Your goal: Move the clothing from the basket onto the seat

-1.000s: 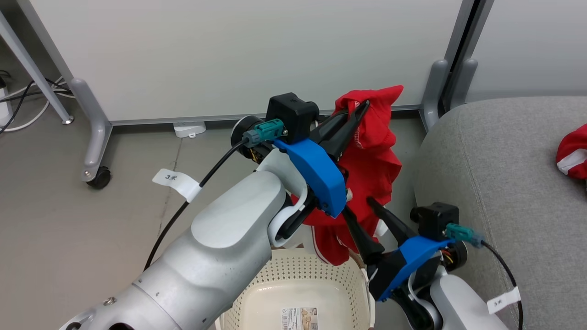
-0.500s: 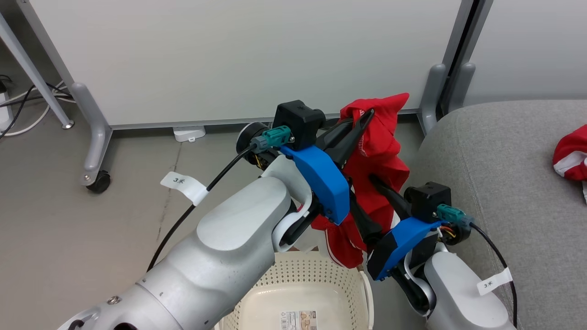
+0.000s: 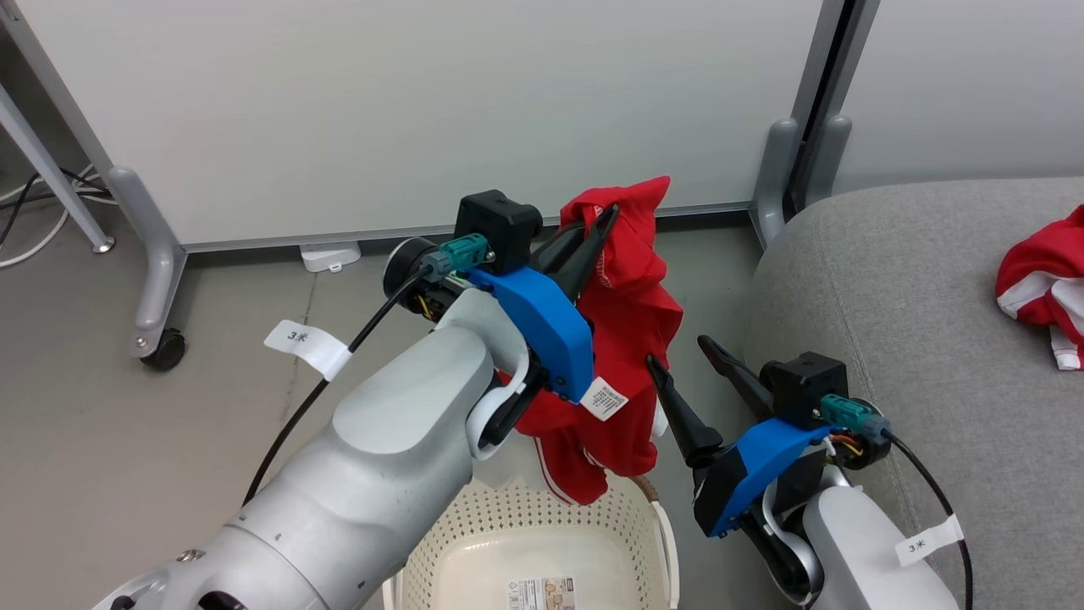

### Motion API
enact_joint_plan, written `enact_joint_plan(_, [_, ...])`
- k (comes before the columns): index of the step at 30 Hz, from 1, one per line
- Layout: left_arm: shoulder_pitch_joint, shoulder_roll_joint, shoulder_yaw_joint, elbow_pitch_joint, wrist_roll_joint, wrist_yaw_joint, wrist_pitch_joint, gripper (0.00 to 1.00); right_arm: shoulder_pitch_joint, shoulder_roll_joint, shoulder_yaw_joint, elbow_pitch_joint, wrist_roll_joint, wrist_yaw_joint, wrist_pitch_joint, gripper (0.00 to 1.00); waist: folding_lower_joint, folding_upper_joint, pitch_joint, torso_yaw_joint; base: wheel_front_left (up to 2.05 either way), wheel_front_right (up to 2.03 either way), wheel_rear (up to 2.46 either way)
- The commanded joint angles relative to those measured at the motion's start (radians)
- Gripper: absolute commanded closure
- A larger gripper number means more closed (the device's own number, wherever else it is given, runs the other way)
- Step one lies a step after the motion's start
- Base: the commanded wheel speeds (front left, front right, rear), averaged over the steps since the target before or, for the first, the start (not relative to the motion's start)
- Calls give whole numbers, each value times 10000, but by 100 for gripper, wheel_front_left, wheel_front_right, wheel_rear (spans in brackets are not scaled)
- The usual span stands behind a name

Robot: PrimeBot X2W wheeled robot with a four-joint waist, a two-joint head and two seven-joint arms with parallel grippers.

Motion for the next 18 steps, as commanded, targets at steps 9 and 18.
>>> enact_joint_plan(9, [-362,-116,-314,-186,-91,-251,-60,100,-150,-20,-325,61,-591,1,487,0,0,-1,78,219,0,0,0])
enact_joint_plan(18, [-548,-171,-681,-697,-164,-348,39,100,-797,-20,-111,786,-759,1,594,0,0,-1,113,408,0,0,0])
